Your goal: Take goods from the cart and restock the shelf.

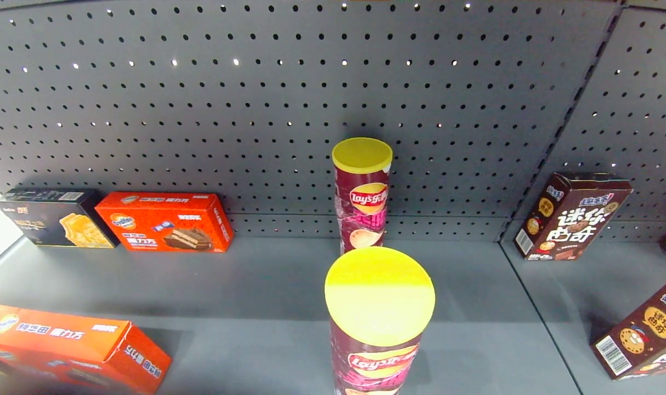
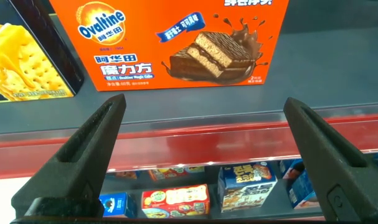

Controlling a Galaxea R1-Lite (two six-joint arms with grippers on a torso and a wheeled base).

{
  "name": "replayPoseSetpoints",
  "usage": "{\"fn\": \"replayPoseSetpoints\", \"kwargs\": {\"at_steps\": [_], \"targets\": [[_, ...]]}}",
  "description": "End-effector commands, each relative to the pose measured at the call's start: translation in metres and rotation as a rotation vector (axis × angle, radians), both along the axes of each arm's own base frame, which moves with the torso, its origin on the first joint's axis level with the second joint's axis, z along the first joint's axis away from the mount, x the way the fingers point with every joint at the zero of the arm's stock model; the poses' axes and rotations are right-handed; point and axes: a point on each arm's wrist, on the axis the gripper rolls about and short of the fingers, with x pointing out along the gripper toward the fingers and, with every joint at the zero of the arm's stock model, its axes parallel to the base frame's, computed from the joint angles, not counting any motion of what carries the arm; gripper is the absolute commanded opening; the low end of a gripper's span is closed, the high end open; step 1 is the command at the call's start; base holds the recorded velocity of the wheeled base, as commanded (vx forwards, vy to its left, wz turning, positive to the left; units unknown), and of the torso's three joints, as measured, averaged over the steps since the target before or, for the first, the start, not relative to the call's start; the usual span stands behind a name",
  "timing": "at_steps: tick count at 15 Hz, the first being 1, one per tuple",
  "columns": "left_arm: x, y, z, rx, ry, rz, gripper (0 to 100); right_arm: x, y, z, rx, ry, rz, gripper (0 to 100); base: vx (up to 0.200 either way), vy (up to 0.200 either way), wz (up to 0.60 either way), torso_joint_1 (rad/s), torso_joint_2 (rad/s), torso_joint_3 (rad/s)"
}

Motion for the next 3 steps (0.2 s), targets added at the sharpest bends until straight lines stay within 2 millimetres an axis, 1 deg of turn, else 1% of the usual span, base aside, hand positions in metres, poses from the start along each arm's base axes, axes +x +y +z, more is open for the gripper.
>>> {"fn": "replayPoseSetpoints", "kwargs": {"at_steps": [1,3], "targets": [[0.0,0.0,0.0,0.0,0.0,0.0,100,0.0001,0.0,0.0002,0.004,0.0,0.0,100,0.0,0.0,0.0,0.0,0.0,0.0],[0.0,0.0,0.0,0.0,0.0,0.0,100,0.0001,0.0,0.0001,-0.011,0.002,0.002,100,0.0,0.0,0.0,0.0,0.0,0.0]]}}
